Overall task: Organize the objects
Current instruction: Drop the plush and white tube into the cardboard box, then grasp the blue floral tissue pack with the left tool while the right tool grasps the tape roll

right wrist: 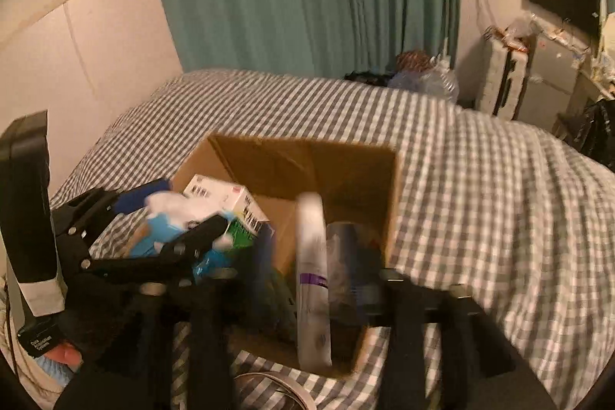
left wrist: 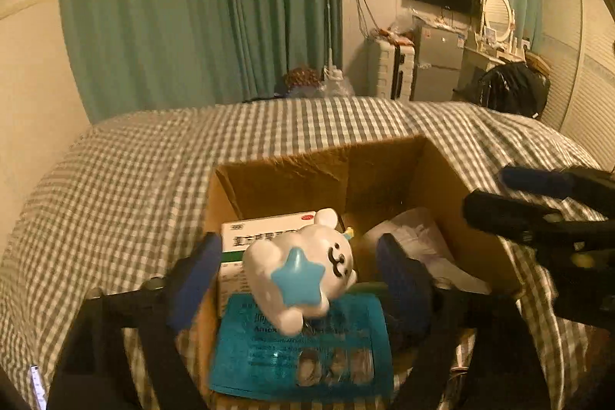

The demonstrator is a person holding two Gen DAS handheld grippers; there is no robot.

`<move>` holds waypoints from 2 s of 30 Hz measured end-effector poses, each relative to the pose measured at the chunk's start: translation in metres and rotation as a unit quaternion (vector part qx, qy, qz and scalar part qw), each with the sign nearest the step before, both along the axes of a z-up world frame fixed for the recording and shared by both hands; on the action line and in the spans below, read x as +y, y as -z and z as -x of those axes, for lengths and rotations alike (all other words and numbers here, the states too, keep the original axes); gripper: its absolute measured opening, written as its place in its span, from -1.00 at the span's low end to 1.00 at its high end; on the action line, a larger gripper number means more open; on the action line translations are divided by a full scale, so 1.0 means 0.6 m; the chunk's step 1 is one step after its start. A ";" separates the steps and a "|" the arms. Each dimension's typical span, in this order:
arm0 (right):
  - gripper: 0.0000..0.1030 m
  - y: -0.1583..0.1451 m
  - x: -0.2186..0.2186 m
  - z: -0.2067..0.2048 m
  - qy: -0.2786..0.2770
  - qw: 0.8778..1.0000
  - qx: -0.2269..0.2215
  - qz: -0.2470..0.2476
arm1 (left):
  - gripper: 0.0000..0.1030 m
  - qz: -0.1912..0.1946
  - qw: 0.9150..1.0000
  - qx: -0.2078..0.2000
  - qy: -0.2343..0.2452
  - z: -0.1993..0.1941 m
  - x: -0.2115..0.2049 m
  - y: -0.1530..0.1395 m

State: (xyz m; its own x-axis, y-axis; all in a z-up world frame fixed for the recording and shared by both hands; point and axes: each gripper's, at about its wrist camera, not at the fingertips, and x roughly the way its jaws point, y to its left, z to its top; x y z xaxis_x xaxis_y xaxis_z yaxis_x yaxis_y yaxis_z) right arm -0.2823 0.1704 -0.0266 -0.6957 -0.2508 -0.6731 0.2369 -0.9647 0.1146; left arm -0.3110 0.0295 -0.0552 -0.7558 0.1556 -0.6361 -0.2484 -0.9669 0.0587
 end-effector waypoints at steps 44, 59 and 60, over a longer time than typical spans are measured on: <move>0.99 0.106 0.061 -0.243 0.108 0.984 -0.007 -0.144 | 1.00 -0.036 0.993 -0.089 -0.065 -0.296 -0.024 0.133; 0.99 0.126 0.111 -0.241 0.143 0.986 -0.036 -0.081 | 0.55 -0.053 0.985 -0.166 0.010 -0.242 0.048 0.186; 0.99 0.126 0.109 -0.243 0.140 0.986 -0.035 -0.083 | 0.55 -0.054 0.983 -0.176 0.012 -0.243 0.043 0.178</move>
